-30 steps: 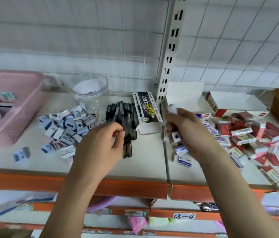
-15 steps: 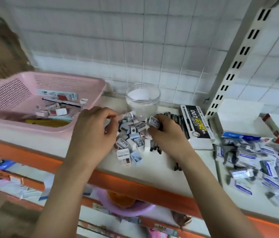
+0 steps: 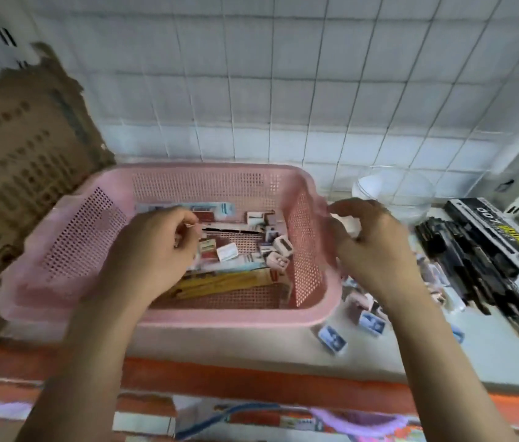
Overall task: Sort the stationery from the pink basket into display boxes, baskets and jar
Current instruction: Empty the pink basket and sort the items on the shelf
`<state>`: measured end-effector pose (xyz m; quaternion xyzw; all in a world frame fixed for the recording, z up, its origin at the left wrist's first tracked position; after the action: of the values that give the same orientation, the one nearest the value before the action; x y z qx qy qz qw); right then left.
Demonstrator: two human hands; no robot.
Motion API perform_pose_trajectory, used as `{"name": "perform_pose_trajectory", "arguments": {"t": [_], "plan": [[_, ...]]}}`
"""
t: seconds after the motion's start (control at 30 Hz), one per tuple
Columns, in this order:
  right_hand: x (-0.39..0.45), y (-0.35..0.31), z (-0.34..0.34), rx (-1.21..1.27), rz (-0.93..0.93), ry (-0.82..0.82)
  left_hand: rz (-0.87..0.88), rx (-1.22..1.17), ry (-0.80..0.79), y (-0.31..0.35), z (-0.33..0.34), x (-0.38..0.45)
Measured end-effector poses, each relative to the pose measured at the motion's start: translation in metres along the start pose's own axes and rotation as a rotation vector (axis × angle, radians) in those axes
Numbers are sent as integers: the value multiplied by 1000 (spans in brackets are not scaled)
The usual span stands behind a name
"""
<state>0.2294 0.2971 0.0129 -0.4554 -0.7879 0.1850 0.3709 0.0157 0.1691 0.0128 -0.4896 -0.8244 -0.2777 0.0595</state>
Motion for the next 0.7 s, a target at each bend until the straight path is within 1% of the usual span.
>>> {"name": "perform_pose_trajectory", "arguments": {"t": [0.07,0.13,0.27,0.33,0.43,0.53,0.6,0.7], "plan": [[4,-28,14,-9,-70,-36,15,24,-84,-22,0,19],[7,-49,33,-46,-133,-128,60,87,-201,-35,6,39],[21,-57,76,-274,-188,-469,194,231,-562,-45,35,67],[30,-55,91,-415,-168,-617,226,221,-683,-46,49,75],[42,-52,108,-563,-162,-774,193,143,-743,-47,61,85],[47,-47,121,-636,-174,-915,183,217,-825,-49,65,82],[47,-42,126,-682,-196,-965,181,290,-862,-52,67,75],[46,-37,129,-707,-179,-976,187,314,-904,-49,64,66]]}}
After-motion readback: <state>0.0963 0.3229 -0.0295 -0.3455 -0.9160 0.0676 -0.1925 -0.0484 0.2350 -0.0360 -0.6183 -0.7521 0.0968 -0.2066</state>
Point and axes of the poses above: each hand's wrist, its own x-axis towards the middle knuckle, its own z-axis out of the palm, y = z × x, the point moved 4 cm from there along x, towards the middle knuckle, and after that the axes turned 7 degrees about y, right-handed, at the moved point
